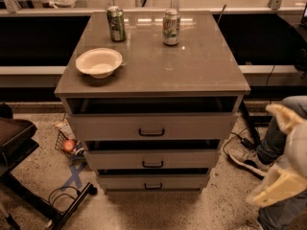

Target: Open bottom drawer

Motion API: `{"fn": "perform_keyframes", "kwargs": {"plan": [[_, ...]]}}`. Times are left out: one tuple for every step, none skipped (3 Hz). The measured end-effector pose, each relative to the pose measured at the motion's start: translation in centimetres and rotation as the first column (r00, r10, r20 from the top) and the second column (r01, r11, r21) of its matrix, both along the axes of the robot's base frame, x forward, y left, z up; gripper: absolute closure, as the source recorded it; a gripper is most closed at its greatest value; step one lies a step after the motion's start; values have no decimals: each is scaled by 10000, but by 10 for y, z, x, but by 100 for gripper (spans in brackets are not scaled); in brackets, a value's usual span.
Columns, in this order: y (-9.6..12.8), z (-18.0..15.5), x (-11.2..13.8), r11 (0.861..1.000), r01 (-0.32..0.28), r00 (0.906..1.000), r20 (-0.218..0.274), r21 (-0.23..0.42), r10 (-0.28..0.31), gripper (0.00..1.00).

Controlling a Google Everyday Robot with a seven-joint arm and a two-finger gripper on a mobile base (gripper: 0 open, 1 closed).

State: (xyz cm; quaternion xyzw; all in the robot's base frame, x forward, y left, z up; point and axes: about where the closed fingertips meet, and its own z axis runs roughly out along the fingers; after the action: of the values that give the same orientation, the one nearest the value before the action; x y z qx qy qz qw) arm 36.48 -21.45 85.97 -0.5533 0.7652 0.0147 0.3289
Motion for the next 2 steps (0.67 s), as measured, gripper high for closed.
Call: {"fn": "perform_keyframes", "kwargs": {"plan": [[2, -53, 15, 9972, 99, 9987, 497, 742, -136, 0], [-7, -49, 35, 9979, 354, 9912, 1252, 534, -419, 0]]}}
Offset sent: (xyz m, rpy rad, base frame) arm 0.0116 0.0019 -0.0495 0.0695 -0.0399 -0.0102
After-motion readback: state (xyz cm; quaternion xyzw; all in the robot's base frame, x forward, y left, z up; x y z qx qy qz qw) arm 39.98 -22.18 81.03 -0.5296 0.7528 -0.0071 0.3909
